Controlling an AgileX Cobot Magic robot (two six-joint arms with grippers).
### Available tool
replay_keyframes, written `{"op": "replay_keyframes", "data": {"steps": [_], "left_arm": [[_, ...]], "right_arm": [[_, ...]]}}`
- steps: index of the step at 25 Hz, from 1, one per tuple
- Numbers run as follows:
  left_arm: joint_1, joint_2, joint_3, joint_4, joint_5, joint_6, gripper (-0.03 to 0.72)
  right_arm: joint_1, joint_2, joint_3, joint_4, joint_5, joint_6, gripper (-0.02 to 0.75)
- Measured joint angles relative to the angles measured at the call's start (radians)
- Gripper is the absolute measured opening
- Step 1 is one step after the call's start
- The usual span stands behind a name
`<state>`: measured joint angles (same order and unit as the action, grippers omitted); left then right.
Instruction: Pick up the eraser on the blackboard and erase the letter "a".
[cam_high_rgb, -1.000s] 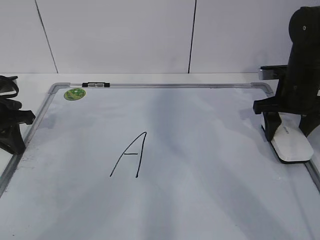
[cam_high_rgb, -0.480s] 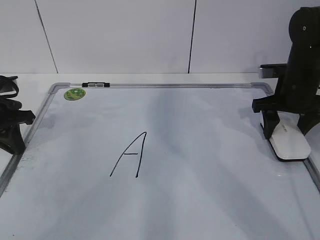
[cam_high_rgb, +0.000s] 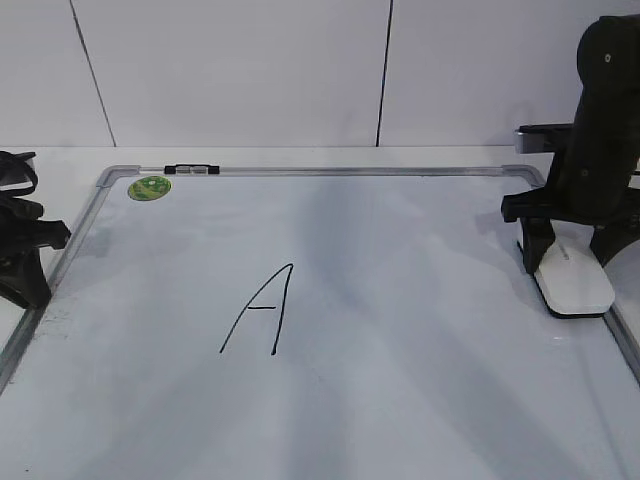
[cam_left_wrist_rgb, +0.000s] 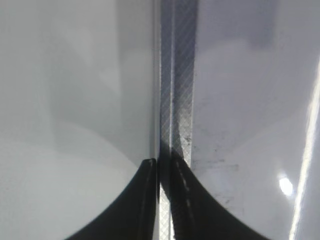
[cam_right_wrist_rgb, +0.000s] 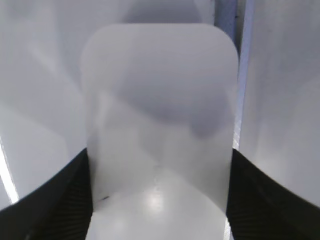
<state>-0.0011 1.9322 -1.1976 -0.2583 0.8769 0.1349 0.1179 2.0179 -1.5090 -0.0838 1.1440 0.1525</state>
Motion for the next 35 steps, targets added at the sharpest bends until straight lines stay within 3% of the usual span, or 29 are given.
{"op": "replay_keyframes", "data": {"steps": [16,25,35], "left_arm": [[0.0,0.0,0.0,-0.002,-0.002,0.0,0.087],[0.0,0.001,0.0,-0.002,-0.004,0.0,0.089],[0.0,0.001,0.0,-0.004,-0.004,0.0,0.094]], "right_arm": [[0.0,0.002,0.0,-0.001,-0.022,0.0,0.563],[0.0,0.002,-0.002,-0.015,-0.024,0.0,0.644],[0.0,0.002,-0.002,-0.015,-0.024,-0.002,0.631]]}}
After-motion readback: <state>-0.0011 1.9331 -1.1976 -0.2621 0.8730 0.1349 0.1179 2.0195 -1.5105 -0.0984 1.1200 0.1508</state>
